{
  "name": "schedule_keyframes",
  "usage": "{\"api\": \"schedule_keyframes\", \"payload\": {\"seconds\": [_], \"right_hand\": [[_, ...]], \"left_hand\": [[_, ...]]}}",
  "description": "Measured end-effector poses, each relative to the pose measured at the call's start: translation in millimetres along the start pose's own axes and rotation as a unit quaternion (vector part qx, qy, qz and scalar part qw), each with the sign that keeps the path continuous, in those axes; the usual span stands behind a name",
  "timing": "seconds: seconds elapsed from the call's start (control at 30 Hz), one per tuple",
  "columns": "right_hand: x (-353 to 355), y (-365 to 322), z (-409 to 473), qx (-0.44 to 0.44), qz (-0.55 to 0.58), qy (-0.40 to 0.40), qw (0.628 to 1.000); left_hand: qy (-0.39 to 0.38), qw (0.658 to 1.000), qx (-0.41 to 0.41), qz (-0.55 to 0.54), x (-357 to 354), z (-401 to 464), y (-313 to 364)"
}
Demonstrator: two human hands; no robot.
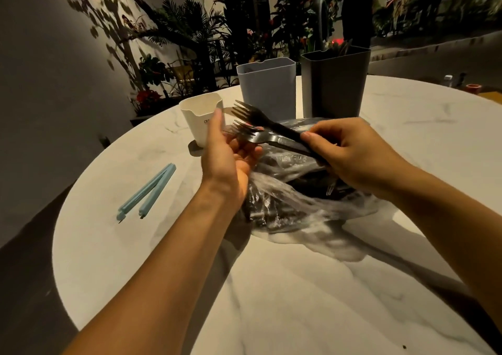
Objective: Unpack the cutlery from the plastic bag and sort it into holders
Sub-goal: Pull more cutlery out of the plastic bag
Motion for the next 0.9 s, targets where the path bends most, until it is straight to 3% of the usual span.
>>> {"api": "schedule_keyframes", "payload": {"seconds": [0.13, 0.23, 0.37, 0.5, 0.6, 0.67, 0.9], "right_hand": [[-8.0, -2.6, -0.8, 0.028, -0.018, 0.006, 0.999], [-12.6, -2.4, -2.7, 0.011, 0.034, -0.084, 0.996], [-7.3, 0.9, -3.7, -0.009, -0.008, -0.14, 0.99], [3.4, -4.0, -6.6, -0.002, -0.019, -0.104, 0.994], [12.5, -4.9, -3.5, 0.037, -0.027, -0.002, 0.999], [14.4, -3.1, 2.1, 0.042, 0.039, 0.043, 0.997], [-6.5, -1.6, 11.4, -0.003, 0.17, 0.013, 0.985]], "left_hand": [[-0.103, 0.987, 0.033, 0.115, -15.8, -6.7, -10.7], [-0.13, 0.984, 0.046, 0.11, -19.0, -12.6, -11.4], [-0.141, 0.983, 0.089, 0.083, -17.2, -17.5, -12.4], [-0.143, 0.983, 0.097, 0.054, -20.8, -19.6, -12.4], [-0.166, 0.98, 0.108, 0.035, -23.2, -18.4, -14.0], [-0.177, 0.977, 0.116, 0.036, -26.2, -18.4, -16.4], [-0.245, 0.958, 0.136, 0.051, -35.3, -22.8, -23.0]]}}
Point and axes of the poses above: each hand's wrist, its own z-axis towards the middle knuckle, its own x-axis out of the back of the hand, y = z × x, the point moved 2 cm from there along z, towards the middle knuckle, and after that the axes turned 14 degrees about -y, right-handed, at the moved point
